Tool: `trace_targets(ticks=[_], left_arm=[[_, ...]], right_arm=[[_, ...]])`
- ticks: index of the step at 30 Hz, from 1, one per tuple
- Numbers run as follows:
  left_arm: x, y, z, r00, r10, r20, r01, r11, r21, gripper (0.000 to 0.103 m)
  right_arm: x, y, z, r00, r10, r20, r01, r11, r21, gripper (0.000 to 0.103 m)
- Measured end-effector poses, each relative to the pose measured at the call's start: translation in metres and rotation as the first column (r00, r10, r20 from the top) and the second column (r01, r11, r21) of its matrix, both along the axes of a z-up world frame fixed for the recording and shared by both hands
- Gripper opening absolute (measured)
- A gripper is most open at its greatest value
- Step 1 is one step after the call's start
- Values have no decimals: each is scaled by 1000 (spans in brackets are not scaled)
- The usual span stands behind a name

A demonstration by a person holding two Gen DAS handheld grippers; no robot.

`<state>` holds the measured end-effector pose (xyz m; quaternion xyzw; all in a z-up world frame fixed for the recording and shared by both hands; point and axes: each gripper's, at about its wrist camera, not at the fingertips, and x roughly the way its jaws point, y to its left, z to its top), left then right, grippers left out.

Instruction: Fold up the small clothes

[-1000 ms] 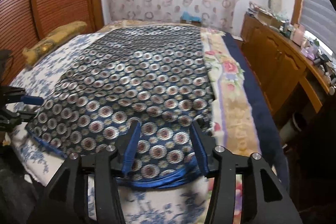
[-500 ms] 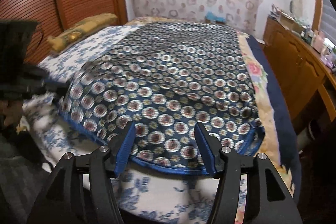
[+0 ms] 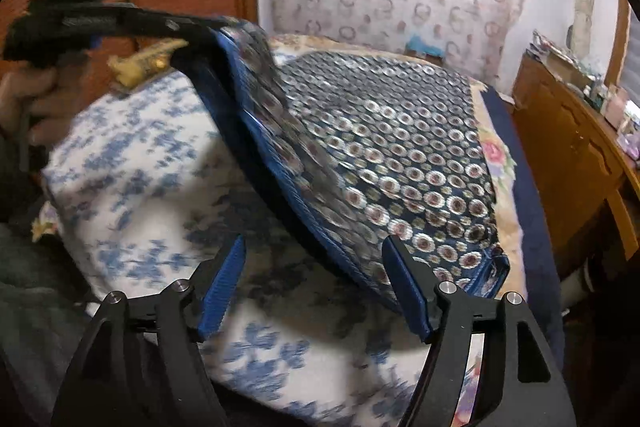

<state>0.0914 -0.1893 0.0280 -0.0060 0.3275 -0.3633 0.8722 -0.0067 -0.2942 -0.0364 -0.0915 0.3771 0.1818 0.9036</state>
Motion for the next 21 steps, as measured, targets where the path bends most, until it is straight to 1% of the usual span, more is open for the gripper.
trace_targets(ticks=[2,5,7,8,9,10,11,14,15,17,19,21], left_arm=[[4,-1,0,1000,9,3,-9,1000,6,0],[8,1,-1,1000,17,2,-17,1000,13,0],[14,5,1,1000,24,3,-24,1000,2,0],[17,7,2,1000,26,5,-26,1000,-3,0],[20,8,4,999,31,7,-31,1000,-6,0],[24,11,5,999,35,12,-35,999,-10,0],[27,13,7,999,40,18,-40,999,-11,0],[40,19,11,998,54,35,-54,998,-9,0],[45,21,12,998,58,27,-57,998,-11,0],[63,24,9,998,56,-10,-56,998,-14,0],[75,28,8,996,84,-11,-84,996,-8,0],[89,32,6,995,94,-29,-95,995,-6,0]], right_arm=[[11,-9,-8,999,-46,2,46,998,-42,73],[27,-24,-12,997,-83,0,83,996,-36,70],[34,-28,-11,997,-82,4,83,995,-53,62],[38,-28,-11,997,-74,6,75,996,-58,51],[42,-30,-10,997,-71,6,71,996,-62,33],[47,-32,-8,997,-72,5,72,996,-60,23],[53,-34,-3,997,-73,9,73,996,-56,8],[67,-35,16,997,-54,56,57,997,-51,5],[73,-35,24,995,-51,80,55,997,-55,4],[87,-33,38,991,-75,113,84,993,-80,3],[103,-32,51,987,-76,143,85,995,-55,3],[122,-29,59,985,-71,156,78,996,-39,3]])
